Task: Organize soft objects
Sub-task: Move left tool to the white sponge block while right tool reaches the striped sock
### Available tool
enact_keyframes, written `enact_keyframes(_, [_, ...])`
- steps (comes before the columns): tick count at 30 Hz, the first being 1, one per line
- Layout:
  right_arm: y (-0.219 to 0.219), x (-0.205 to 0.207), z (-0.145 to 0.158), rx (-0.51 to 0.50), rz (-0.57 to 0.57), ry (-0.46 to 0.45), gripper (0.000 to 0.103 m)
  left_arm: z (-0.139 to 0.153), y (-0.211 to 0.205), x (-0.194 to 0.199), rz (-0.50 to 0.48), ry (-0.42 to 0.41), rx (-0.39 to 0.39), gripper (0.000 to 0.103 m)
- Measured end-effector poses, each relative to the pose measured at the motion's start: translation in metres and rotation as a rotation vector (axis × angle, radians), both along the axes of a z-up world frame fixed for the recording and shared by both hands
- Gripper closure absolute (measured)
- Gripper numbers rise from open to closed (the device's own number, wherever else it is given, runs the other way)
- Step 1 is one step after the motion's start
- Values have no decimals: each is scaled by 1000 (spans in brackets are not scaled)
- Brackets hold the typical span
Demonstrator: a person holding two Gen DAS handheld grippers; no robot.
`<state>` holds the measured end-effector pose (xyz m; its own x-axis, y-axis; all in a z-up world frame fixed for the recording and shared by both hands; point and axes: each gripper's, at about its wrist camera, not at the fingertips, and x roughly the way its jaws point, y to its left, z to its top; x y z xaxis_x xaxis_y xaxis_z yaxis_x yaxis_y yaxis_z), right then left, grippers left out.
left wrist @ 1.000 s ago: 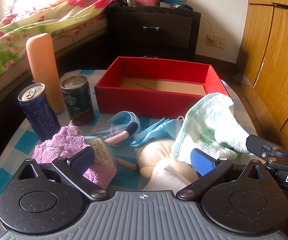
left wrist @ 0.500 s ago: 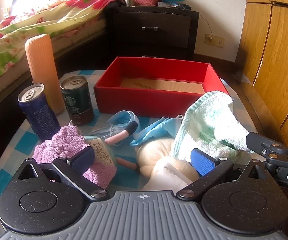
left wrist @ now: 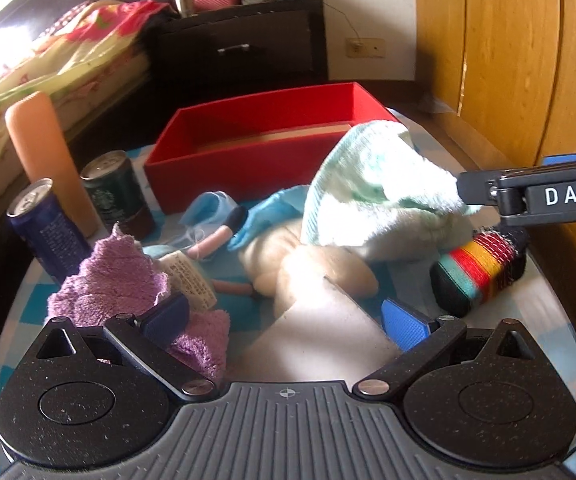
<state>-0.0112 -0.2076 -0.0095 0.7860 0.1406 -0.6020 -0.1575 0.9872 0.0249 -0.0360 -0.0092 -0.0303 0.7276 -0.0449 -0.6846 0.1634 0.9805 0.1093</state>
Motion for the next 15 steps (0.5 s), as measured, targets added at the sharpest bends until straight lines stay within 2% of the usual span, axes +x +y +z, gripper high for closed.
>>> enact_keyframes(5, [3,-3,-3,-23,39,15,18,-3,-5,-4,-121,5,7,5])
enact_keyframes(10, [-5,-1,-7,-24,42,56,18,-12,-17,-8,-235,8,72,5])
enact_keyframes(15, [-10,0,-11,-33,40,86,18,-23,-20,-2,-251,76,59,6])
